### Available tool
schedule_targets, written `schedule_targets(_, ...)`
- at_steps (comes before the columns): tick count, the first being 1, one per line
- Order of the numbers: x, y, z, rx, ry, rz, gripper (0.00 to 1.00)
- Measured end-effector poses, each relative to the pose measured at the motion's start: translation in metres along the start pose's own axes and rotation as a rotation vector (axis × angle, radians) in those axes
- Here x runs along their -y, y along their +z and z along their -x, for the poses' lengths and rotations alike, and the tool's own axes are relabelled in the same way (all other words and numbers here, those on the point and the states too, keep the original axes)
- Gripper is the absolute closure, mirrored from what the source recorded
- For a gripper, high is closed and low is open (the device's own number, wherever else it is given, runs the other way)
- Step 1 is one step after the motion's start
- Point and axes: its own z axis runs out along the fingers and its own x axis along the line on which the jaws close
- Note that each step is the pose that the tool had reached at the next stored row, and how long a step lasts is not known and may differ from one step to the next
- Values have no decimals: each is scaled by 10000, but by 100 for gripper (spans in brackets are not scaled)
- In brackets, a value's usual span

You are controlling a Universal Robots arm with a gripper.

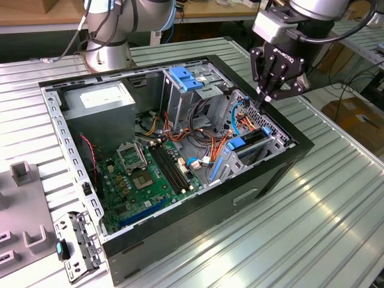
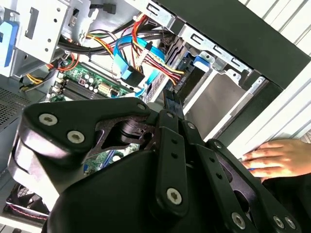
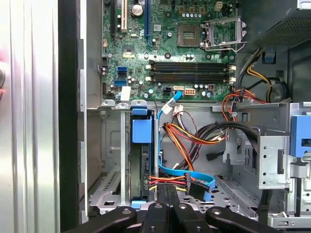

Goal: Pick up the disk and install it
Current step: 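Insert the second disk wire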

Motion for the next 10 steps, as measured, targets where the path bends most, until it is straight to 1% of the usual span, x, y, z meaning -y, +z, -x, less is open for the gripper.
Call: schedule_targets(10, 0, 0, 2, -1, 1, 0, 89)
